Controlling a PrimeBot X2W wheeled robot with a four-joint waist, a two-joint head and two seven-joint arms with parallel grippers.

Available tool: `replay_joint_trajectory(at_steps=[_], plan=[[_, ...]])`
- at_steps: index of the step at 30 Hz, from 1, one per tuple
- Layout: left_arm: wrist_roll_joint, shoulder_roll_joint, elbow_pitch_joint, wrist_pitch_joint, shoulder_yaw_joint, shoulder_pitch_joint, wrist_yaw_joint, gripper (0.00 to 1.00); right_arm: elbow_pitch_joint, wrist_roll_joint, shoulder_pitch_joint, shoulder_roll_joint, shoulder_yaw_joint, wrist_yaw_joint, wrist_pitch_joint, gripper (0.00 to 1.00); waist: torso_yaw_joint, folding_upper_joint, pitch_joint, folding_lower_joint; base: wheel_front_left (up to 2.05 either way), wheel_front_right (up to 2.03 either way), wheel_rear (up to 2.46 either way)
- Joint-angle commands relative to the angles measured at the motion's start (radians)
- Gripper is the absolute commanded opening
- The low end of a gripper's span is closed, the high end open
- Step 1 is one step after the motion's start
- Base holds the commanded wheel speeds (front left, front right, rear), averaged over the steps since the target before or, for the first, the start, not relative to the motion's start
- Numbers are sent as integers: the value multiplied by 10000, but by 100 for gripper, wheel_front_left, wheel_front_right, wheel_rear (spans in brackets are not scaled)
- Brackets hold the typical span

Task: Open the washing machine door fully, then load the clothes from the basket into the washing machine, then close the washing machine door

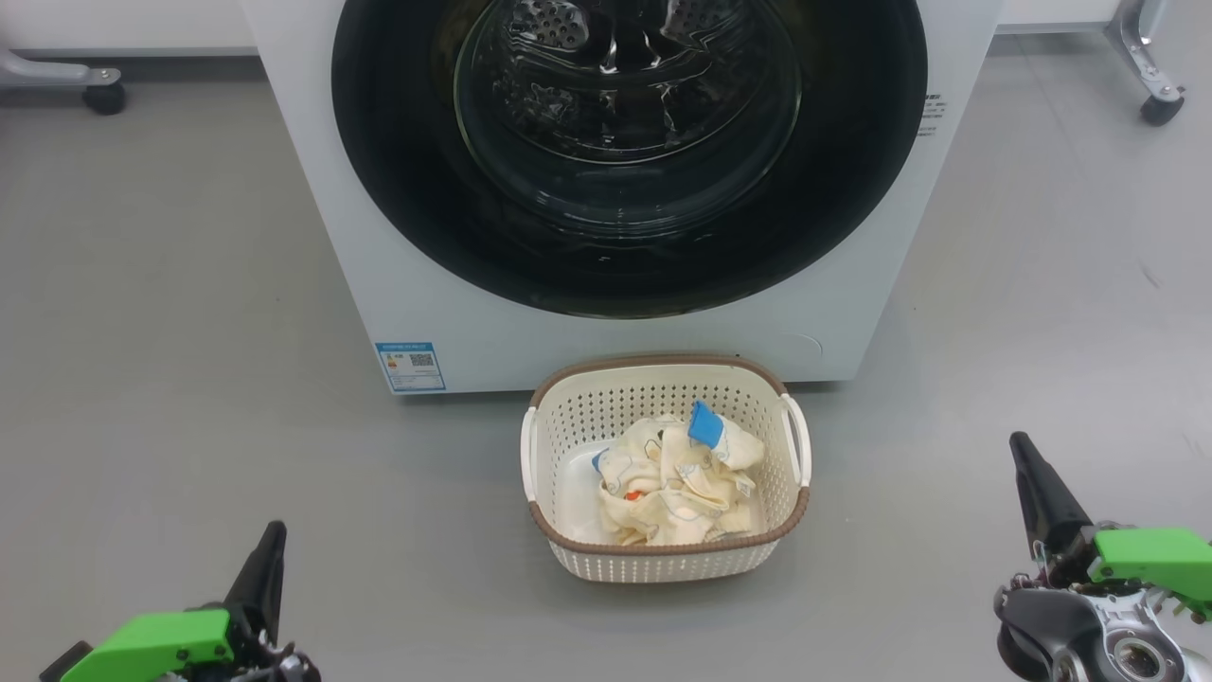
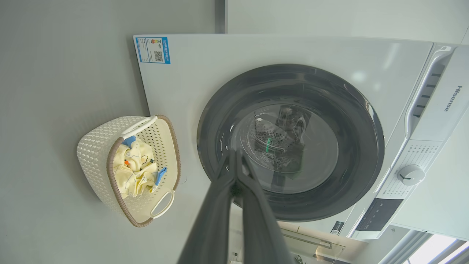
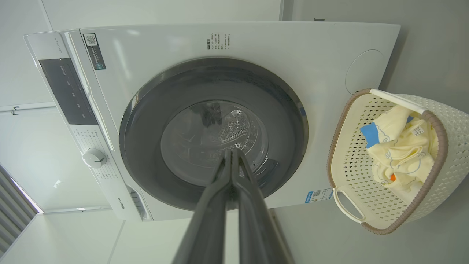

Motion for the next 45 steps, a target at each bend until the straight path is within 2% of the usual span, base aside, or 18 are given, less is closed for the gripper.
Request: replay_joint_trajectory(at_steps=[1, 43, 44, 45], plan=[[116, 99, -326, 64, 354, -432, -71, 0, -315, 70, -567, -227, 163, -29, 54, 0, 0, -1, 0, 0, 0, 0, 0], [111, 99, -326, 60, 349, -432, -71, 0, -315, 70, -567, -227, 163, -29, 54, 0, 0, -1, 0, 0, 0, 0, 0], [0, 0, 0, 0, 2, 0, -2, 100, 0, 0, 0, 0, 0, 0, 0, 100, 0, -1, 0, 0, 0, 0, 0], [-6, -6, 71, -4, -6, 12, 6, 100, 65, -2, 13, 8, 6, 4, -2, 100, 0, -1, 0, 0, 0, 0, 0]])
